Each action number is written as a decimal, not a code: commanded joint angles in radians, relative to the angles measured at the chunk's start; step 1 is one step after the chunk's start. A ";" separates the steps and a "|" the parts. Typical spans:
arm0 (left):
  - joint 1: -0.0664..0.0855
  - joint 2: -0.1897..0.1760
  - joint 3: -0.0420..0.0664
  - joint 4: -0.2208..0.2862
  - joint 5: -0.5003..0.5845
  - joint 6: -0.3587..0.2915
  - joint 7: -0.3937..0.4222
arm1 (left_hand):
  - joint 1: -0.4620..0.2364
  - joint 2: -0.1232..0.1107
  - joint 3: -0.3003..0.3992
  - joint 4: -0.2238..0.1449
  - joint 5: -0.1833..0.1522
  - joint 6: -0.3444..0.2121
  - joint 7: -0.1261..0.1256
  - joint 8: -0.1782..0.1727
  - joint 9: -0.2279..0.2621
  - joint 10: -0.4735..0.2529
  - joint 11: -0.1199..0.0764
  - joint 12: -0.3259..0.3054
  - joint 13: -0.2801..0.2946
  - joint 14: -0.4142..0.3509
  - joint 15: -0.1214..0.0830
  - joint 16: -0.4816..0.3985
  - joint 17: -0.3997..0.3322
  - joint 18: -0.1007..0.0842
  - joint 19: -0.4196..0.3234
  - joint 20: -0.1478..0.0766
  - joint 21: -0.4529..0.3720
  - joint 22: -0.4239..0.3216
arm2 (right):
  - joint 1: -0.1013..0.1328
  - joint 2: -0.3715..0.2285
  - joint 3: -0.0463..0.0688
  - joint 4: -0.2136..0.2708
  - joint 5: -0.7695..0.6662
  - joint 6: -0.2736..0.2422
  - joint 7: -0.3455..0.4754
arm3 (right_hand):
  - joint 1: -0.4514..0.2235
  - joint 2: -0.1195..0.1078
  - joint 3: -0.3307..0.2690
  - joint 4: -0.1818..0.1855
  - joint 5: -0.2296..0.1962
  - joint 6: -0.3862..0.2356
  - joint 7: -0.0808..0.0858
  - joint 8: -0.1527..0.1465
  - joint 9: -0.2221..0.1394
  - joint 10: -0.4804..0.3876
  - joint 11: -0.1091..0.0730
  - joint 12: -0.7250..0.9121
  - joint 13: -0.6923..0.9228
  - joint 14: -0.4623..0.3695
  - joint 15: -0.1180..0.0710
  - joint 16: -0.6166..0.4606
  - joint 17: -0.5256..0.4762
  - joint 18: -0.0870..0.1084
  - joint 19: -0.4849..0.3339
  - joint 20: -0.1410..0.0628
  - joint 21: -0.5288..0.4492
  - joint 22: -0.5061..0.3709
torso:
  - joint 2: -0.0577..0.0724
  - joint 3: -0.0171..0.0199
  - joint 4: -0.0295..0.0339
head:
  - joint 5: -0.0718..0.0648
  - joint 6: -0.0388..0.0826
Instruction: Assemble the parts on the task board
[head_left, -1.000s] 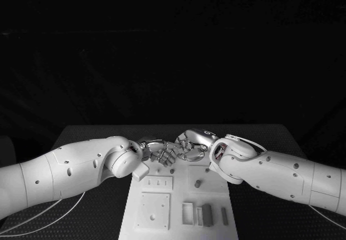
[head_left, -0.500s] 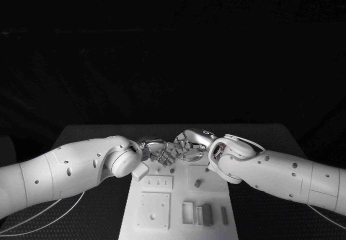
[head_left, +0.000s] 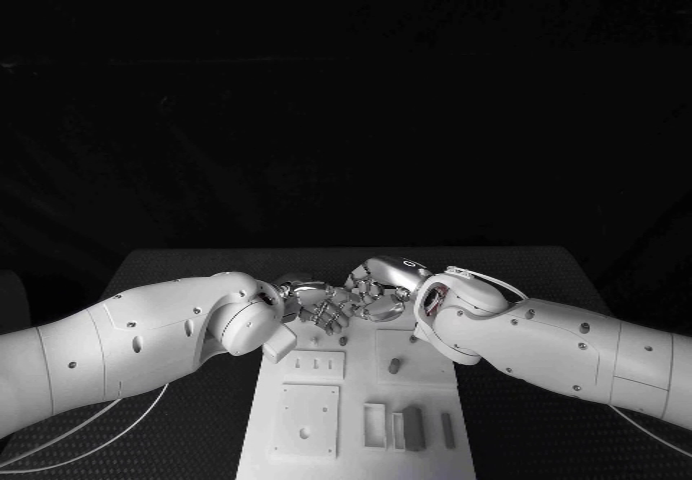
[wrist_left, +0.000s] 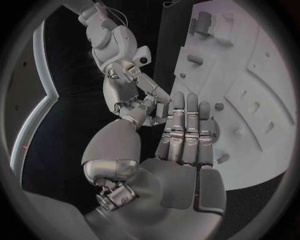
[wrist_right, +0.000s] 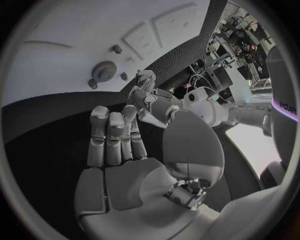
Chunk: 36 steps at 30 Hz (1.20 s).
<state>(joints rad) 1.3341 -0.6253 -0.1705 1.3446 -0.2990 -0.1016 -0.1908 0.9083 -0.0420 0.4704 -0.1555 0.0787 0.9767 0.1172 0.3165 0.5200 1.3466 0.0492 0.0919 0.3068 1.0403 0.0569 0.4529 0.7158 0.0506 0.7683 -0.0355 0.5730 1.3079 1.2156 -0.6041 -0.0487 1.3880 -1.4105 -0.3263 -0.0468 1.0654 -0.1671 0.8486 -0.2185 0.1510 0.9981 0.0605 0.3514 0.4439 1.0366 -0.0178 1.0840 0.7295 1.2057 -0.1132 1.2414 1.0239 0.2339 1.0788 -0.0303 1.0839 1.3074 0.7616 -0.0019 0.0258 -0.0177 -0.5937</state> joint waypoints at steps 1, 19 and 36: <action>0.002 0.004 0.003 0.005 -0.004 0.026 0.016 | 0.017 0.009 0.004 -0.015 0.022 0.009 -0.001 0.007 0.003 0.008 -0.001 -0.005 0.003 0.011 0.000 0.002 0.003 0.012 -0.004 -0.005 0.006 0.014 | -0.002 0.004 -0.001 0.001 -0.007 0.026 0.011 | -0.003 0.010 0.004 -0.003 0.006 0.054 0.031 0.008 0.027 0.006 0.000 0.004 0.001 0.000 -0.009 0.006 0.001 0.028 0.005 -0.005 0.006 0.013 | 0.000 0.0007 -0.0002 | 0.000 0.000; 0.002 0.008 0.003 -0.007 0.005 0.030 0.019 | -0.011 0.055 0.008 -0.004 0.086 0.020 -0.005 0.004 0.008 0.017 -0.004 -0.009 0.016 0.013 -0.004 0.010 0.015 0.003 -0.005 -0.011 0.007 0.011 | -0.002 0.005 -0.001 0.001 -0.003 0.035 0.015 | -0.004 0.011 0.003 -0.004 0.007 0.054 0.031 0.008 0.027 0.006 0.000 0.004 0.001 0.000 -0.009 0.005 0.001 0.028 0.004 -0.005 0.006 0.013 | 0.000 0.0013 -0.0003 | -0.003 -0.001; 0.002 0.008 0.003 -0.007 0.023 0.028 0.018 | -0.035 0.129 0.075 0.004 0.161 0.044 -0.014 0.007 0.022 0.033 -0.013 -0.007 0.037 0.015 -0.006 0.019 0.027 -0.004 -0.015 -0.013 0.013 0.016 | -0.002 0.006 -0.002 -0.006 -0.003 0.040 0.012 | -0.005 0.011 0.003 -0.005 0.009 0.053 0.031 0.007 0.028 0.006 0.000 0.004 0.001 -0.001 -0.009 0.005 0.002 0.028 0.003 -0.005 0.006 0.013 | 0.000 0.0003 0.0003 | -0.004 -0.004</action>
<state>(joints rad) 1.3337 -0.6222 -0.1705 1.3346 -0.2968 -0.0858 -0.1932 0.8813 0.0875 0.5441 -0.1489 0.2340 1.0068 0.1098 0.3205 0.5367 1.3744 0.0355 0.0849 0.3432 1.0508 0.0534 0.4684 0.7417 0.0369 0.7573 -0.0464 0.5842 1.3076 1.2160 -0.6011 -0.0488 1.3807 -1.4087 -0.3107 -0.0456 1.0608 -0.1631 0.8485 -0.2239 0.1550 0.9982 0.0604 0.3515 0.4436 1.0367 -0.0178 1.0839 0.7295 1.2057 -0.1131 1.2414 1.0245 0.2340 1.0787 -0.0302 1.0837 1.3074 0.7616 -0.0015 0.0257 -0.0214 -0.5978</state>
